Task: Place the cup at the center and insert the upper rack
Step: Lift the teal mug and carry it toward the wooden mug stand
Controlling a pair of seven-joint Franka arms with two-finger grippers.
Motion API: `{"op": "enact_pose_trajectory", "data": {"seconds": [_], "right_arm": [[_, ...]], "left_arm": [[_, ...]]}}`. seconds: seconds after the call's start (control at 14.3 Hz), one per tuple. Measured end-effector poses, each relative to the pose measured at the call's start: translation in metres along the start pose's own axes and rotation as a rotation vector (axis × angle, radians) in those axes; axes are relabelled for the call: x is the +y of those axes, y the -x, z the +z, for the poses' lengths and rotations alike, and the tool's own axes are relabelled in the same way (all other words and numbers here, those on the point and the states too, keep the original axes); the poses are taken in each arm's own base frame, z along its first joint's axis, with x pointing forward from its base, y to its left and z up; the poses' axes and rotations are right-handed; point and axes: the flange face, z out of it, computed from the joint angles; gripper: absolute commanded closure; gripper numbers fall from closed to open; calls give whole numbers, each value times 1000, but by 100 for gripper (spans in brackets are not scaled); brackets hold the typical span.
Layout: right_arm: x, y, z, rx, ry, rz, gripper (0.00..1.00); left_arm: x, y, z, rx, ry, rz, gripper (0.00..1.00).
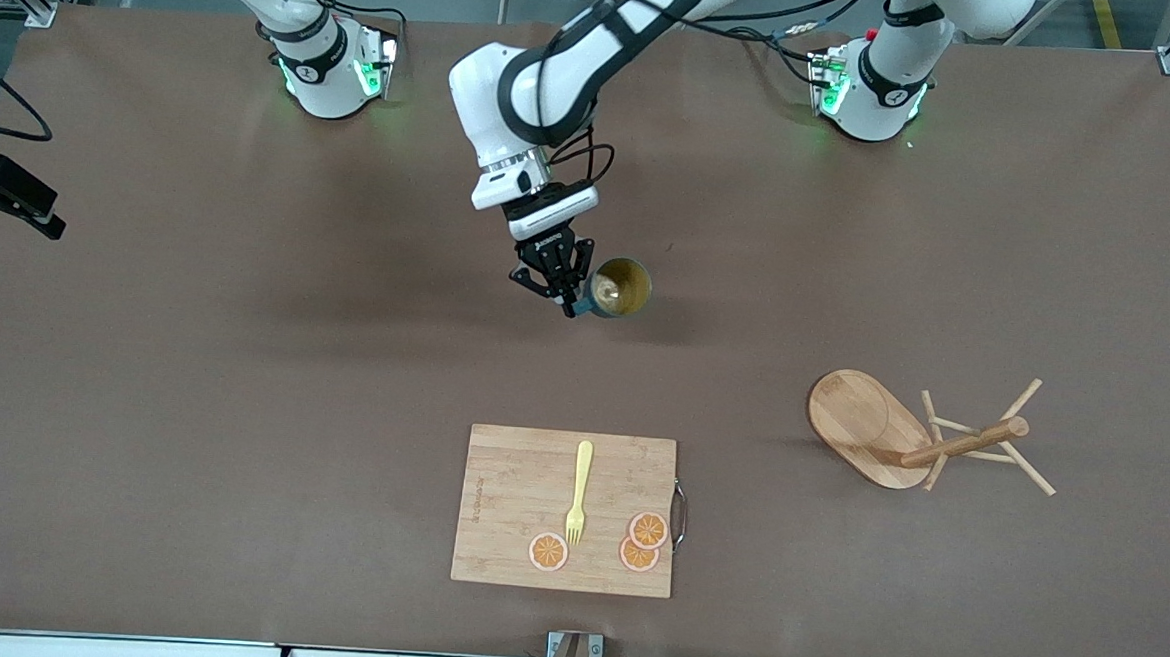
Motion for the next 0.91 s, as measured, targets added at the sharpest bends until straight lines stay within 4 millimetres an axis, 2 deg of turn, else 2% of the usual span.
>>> {"op": "enact_pose_trajectory", "data": {"seconds": [0.21,0.49,0.7,0.91], "right_arm": [[-1,1,1,-8,-1,-1,0],[-2,1,1,-9,-2,-4,0],[-2,0,-2,-5,-2,-4,0],[-2,0,-5,2,-1,-4,0]], "left_arm": [[5,-81,-3,-150,-34,-73,100],[-7,-171,4,-383,-88,-103,100],[-21,-235,13,-532,-94,-150,100],[-42,-280,26,-653,-94,-239,100]]}}
